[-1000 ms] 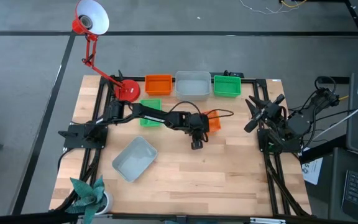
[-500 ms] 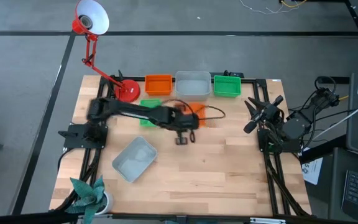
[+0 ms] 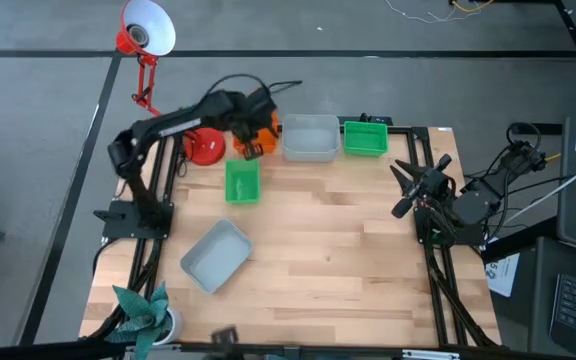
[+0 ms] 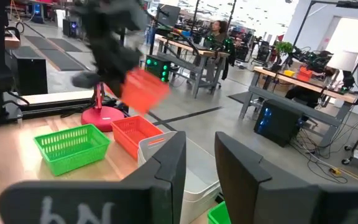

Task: Stack baskets by color
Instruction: Stack the bottom orange bin on the top stacked orange bin

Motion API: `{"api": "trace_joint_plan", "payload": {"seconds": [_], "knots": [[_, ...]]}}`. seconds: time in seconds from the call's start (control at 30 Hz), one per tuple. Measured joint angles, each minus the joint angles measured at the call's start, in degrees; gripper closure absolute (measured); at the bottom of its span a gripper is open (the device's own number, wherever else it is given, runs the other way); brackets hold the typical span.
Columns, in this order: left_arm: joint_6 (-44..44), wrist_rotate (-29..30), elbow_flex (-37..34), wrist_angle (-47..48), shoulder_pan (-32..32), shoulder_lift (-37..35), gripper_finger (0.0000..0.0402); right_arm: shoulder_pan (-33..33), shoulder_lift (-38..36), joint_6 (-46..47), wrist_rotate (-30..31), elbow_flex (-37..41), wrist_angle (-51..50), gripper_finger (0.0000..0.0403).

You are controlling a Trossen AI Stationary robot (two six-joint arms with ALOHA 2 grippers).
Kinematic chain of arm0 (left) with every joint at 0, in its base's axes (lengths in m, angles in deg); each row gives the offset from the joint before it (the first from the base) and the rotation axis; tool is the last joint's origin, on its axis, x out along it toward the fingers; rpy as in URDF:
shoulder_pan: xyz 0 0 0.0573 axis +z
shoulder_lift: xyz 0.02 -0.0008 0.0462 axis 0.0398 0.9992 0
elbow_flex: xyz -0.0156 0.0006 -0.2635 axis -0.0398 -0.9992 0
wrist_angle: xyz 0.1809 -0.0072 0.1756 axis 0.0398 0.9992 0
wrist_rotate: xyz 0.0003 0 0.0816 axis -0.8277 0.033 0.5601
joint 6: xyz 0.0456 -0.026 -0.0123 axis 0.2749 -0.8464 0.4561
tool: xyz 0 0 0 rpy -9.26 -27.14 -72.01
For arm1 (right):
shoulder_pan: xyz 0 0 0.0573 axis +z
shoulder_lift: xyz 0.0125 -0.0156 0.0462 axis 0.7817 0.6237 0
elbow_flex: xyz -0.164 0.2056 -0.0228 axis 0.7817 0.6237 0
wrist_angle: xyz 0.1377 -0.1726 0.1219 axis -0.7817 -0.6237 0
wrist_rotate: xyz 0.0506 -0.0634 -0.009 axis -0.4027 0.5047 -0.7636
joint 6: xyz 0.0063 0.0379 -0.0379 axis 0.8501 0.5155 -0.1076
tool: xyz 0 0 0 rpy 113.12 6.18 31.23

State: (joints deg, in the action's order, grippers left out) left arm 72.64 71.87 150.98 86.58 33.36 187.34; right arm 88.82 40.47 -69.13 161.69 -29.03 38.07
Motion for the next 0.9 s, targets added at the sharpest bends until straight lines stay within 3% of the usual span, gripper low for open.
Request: {"api": "trace_joint_plan", "payload": {"seconds": [0.1, 0.2, 0.57, 0.9], "knots": [[10.7, -4.9, -0.1, -1.7, 4.7, 3.7, 0.0401, 0.0, 0.0, -0.1, -0.3, 0.0, -0.7, 0.0317], [17.6, -5.5, -0.1, -1.4, 8.0, 5.5, 0.0401, 0.0, 0.0, -0.1, -0.4, 0.0, -1.4, 0.0317], [25.6, -16.1, -0.1, -1.9, 12.3, 6.6, 0.0401, 0.0, 0.0, -0.1, -0.5, 0.0, -2.0, 0.0317], [28.2, -16.5, -6.1, -4.5, 12.0, 6.6, 0.0401, 0.0, 0.0, -0.1, -0.5, 0.0, -2.1, 0.0317]]}}
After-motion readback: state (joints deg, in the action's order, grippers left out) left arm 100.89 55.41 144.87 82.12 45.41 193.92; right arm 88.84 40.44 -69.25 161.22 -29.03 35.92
